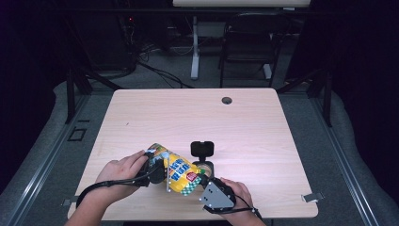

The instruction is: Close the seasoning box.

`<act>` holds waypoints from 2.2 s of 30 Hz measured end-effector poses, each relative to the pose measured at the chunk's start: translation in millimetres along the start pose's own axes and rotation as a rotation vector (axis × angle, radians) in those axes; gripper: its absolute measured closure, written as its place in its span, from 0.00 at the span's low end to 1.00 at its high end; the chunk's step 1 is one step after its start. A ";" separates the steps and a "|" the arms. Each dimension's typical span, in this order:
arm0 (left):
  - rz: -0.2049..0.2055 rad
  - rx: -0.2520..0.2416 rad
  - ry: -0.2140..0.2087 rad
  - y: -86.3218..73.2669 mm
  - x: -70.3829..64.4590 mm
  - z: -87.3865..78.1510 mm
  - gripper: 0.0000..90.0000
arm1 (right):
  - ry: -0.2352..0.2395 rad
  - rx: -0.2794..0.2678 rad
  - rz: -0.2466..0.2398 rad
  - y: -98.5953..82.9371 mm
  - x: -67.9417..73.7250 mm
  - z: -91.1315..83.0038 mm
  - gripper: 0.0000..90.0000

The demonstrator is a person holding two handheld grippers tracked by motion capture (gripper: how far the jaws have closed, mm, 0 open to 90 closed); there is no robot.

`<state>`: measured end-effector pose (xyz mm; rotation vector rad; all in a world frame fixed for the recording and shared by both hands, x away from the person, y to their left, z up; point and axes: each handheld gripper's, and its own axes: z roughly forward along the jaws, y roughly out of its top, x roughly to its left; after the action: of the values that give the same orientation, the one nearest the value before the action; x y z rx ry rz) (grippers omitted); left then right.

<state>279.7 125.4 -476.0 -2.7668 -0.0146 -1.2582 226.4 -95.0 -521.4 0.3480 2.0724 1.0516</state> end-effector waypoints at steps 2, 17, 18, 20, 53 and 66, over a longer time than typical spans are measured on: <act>0.000 0.002 -0.002 -0.4 -0.5 0.3 0.83 | 0.000 0.005 -0.003 0.4 -0.1 -0.3 0.98; -0.034 -0.005 -0.007 -5.6 -8.7 5.1 0.83 | -0.025 -0.009 -0.044 7.1 2.8 -0.7 0.99; -0.037 -0.011 -0.004 -6.4 -8.4 5.5 0.83 | -0.027 -0.007 -0.054 8.0 2.9 -1.1 0.99; -0.067 -0.030 -0.009 -7.4 -10.4 6.6 0.83 | -0.032 -0.011 -0.063 9.4 3.4 -1.6 0.99; -0.193 -0.105 -0.050 -11.2 -26.9 18.2 0.83 | -0.049 0.015 -0.166 16.7 1.2 -3.2 0.99; -0.220 -0.117 -0.068 -14.2 -30.0 20.3 0.83 | -0.046 0.022 -0.195 20.9 0.6 -2.3 1.00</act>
<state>274.5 142.4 -510.6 -2.9758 -0.2656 -1.2477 222.3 -83.0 -504.7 0.1753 2.0322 0.8964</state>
